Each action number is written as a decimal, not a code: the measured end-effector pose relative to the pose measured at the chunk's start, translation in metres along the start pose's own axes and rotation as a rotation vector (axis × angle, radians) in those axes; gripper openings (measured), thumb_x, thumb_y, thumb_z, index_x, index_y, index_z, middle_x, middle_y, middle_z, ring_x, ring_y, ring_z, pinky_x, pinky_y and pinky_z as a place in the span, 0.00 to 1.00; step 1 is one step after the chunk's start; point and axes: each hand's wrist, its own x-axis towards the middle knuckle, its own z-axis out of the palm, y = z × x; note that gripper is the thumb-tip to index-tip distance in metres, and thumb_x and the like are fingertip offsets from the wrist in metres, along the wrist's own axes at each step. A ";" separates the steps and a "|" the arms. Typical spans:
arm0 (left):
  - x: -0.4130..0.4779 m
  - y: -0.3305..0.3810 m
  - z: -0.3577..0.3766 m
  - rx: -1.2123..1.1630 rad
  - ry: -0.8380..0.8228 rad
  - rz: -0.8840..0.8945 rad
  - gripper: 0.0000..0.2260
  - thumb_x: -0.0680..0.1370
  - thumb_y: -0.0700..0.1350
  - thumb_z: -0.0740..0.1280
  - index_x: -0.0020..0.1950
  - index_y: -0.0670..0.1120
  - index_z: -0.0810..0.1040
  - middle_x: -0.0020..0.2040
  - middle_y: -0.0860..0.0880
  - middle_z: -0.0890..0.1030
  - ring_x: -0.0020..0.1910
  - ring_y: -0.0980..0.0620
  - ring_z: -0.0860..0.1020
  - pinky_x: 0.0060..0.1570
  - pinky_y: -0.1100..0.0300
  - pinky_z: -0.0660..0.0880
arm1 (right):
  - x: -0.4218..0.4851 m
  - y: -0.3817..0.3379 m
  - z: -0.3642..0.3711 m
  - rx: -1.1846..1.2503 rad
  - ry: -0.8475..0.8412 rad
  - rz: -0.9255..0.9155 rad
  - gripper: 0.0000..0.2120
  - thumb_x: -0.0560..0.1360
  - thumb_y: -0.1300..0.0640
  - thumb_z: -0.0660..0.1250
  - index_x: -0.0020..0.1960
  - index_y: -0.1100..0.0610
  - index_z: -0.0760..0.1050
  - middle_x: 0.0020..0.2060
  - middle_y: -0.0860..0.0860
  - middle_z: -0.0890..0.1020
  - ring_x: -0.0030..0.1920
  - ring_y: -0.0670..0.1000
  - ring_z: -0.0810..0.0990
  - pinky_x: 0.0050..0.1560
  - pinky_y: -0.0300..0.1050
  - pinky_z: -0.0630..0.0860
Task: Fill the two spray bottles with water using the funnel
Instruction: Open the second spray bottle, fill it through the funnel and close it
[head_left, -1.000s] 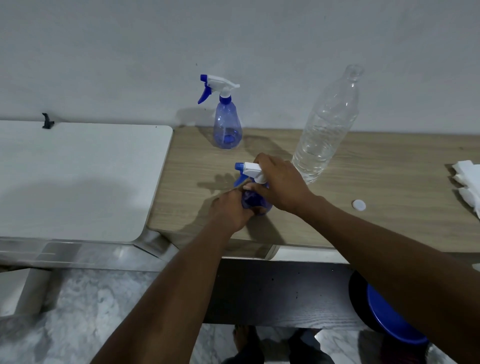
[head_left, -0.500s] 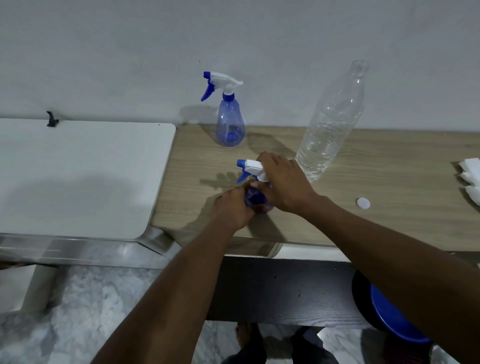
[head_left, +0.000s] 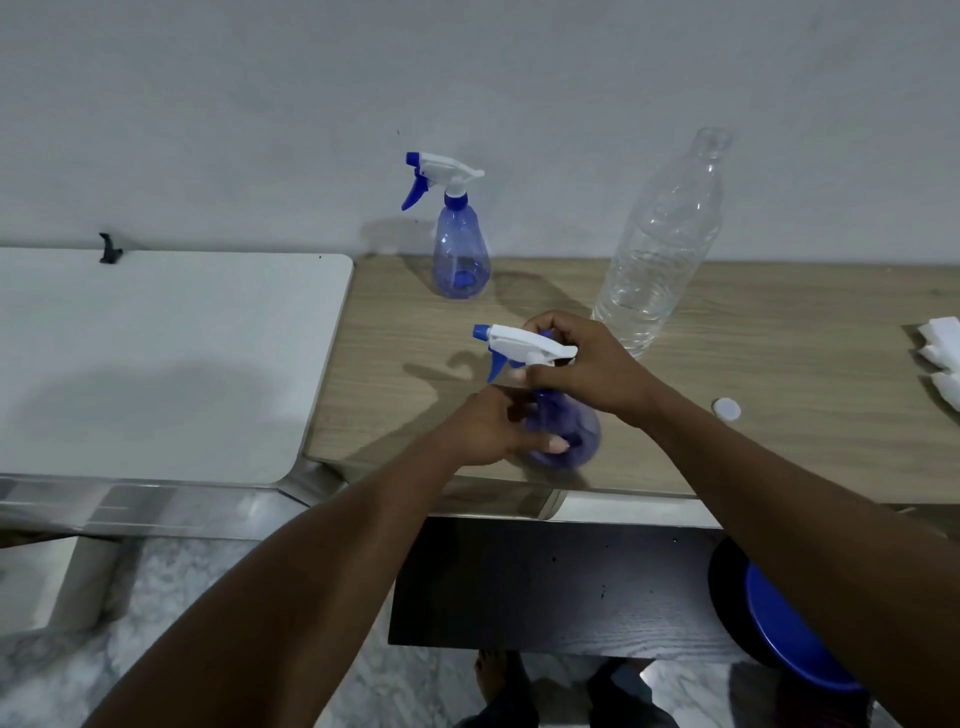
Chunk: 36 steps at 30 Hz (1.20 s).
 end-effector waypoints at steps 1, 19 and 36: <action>-0.002 0.008 0.004 -0.006 -0.053 -0.009 0.15 0.66 0.50 0.81 0.49 0.53 0.81 0.42 0.59 0.83 0.44 0.61 0.81 0.49 0.62 0.77 | -0.002 -0.002 0.003 0.038 -0.013 0.029 0.13 0.70 0.60 0.77 0.53 0.55 0.80 0.42 0.45 0.82 0.40 0.42 0.78 0.41 0.34 0.72; -0.054 -0.069 -0.093 0.430 0.577 -0.357 0.16 0.75 0.51 0.69 0.63 0.53 0.79 0.58 0.52 0.82 0.60 0.49 0.78 0.62 0.59 0.71 | -0.009 -0.012 -0.002 -0.216 -0.341 0.332 0.08 0.75 0.58 0.68 0.43 0.63 0.80 0.40 0.64 0.82 0.38 0.53 0.80 0.35 0.52 0.84; -0.052 -0.071 -0.096 0.623 0.479 -0.286 0.19 0.75 0.50 0.66 0.67 0.52 0.76 0.61 0.49 0.81 0.62 0.49 0.78 0.63 0.53 0.74 | 0.006 -0.013 0.008 -0.261 -0.283 0.342 0.06 0.75 0.58 0.67 0.48 0.60 0.80 0.42 0.62 0.83 0.40 0.53 0.82 0.33 0.54 0.84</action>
